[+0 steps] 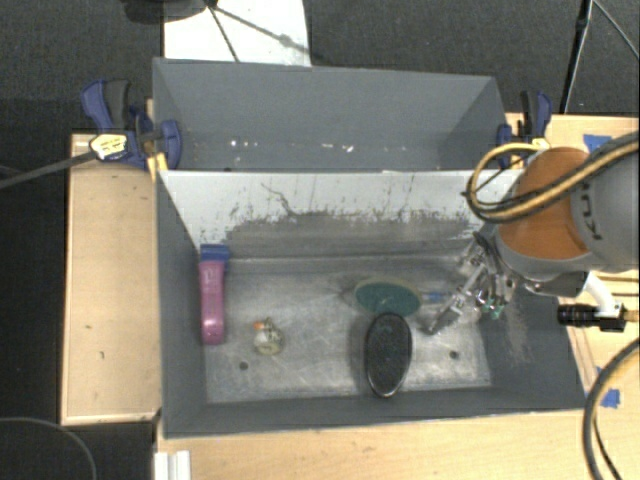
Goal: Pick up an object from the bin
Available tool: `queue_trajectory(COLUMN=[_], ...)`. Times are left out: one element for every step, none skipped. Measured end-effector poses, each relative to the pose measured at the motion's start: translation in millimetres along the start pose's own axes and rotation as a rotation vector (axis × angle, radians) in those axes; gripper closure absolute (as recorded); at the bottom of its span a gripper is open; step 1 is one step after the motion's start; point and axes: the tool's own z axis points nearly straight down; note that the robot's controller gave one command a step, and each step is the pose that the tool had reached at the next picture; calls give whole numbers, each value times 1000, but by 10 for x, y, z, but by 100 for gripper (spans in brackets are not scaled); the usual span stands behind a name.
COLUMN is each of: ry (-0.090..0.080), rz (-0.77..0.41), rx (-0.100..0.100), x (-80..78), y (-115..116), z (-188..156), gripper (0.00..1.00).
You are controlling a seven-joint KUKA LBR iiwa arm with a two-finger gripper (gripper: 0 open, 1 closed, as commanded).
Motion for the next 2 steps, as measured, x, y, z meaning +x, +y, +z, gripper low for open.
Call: queue_trajectory(ry=[-8,-3], rz=[-2,-11], rx=[0,0], x=[-33,-46], y=[-8,-1], z=[-26,-310], gripper=[100,100])
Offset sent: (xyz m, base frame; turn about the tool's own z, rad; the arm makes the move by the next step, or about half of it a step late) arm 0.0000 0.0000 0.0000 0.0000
